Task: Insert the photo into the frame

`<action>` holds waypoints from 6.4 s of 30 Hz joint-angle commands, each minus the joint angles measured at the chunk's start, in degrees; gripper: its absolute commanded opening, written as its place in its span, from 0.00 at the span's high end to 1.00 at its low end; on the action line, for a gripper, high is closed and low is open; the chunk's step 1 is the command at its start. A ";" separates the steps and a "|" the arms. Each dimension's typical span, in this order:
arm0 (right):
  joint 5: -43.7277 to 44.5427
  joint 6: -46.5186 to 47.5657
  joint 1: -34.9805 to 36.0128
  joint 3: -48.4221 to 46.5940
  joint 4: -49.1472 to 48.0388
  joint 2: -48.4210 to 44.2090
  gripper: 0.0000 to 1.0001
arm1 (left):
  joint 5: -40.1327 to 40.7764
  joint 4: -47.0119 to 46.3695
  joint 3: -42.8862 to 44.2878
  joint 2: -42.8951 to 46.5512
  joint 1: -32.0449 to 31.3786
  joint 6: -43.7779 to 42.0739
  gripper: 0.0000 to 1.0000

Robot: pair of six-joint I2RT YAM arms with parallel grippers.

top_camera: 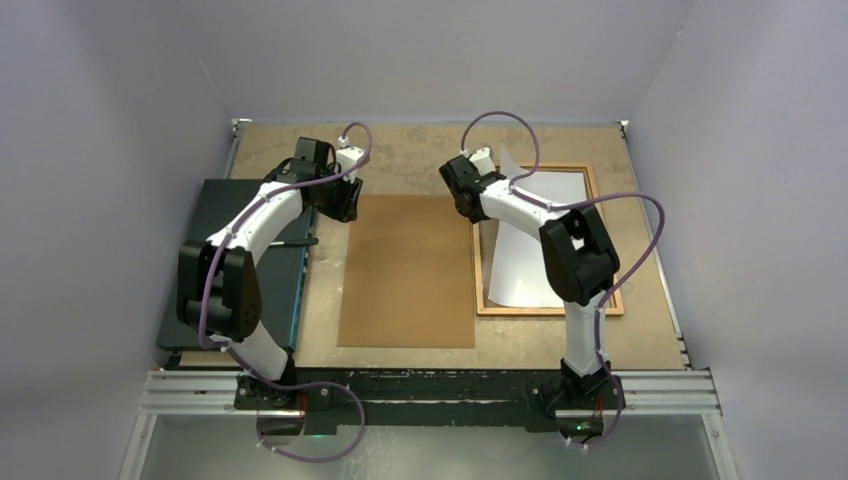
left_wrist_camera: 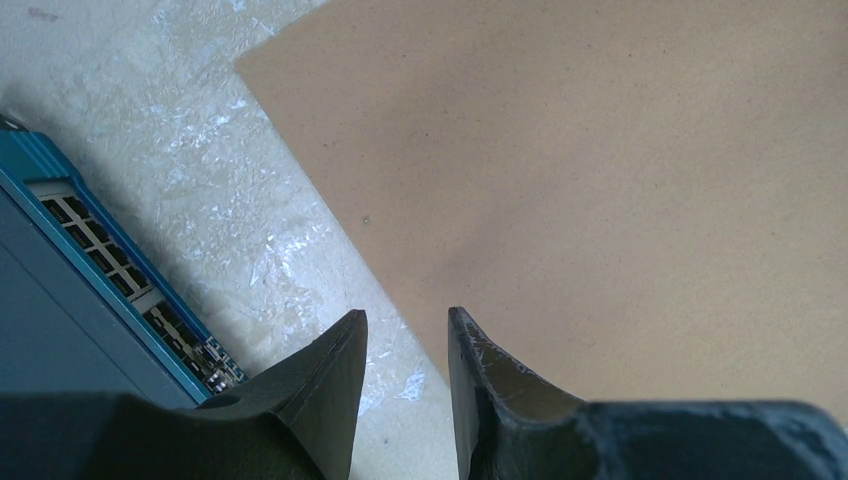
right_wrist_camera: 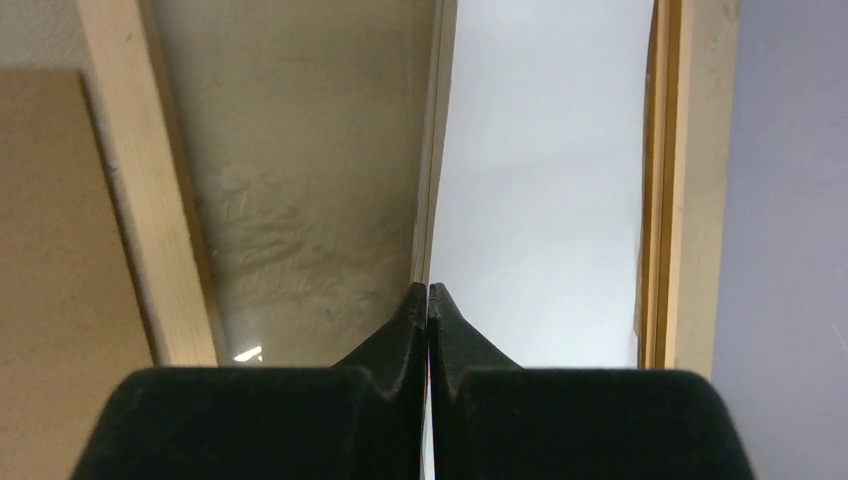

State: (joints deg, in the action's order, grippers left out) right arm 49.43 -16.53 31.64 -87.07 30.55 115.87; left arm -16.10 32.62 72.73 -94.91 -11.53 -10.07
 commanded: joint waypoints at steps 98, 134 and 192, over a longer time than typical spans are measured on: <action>-33.83 -24.97 6.85 24.29 -15.24 -14.43 0.14 | 8.58 -6.84 -16.25 -0.86 2.64 -17.55 0.67; -55.99 -33.23 4.90 28.93 -31.09 -13.18 0.07 | 3.48 -14.47 -21.58 -6.54 -2.71 -12.13 0.71; -58.67 -24.39 -17.26 45.56 -32.82 -30.07 0.11 | 2.92 -11.89 -17.55 -5.55 -10.19 -8.31 0.57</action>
State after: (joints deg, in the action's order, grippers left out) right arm -7.77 -42.37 14.87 -42.39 -0.80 85.86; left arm -11.81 17.37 58.35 -100.75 -21.85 -17.74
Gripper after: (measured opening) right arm 0.895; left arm 0.433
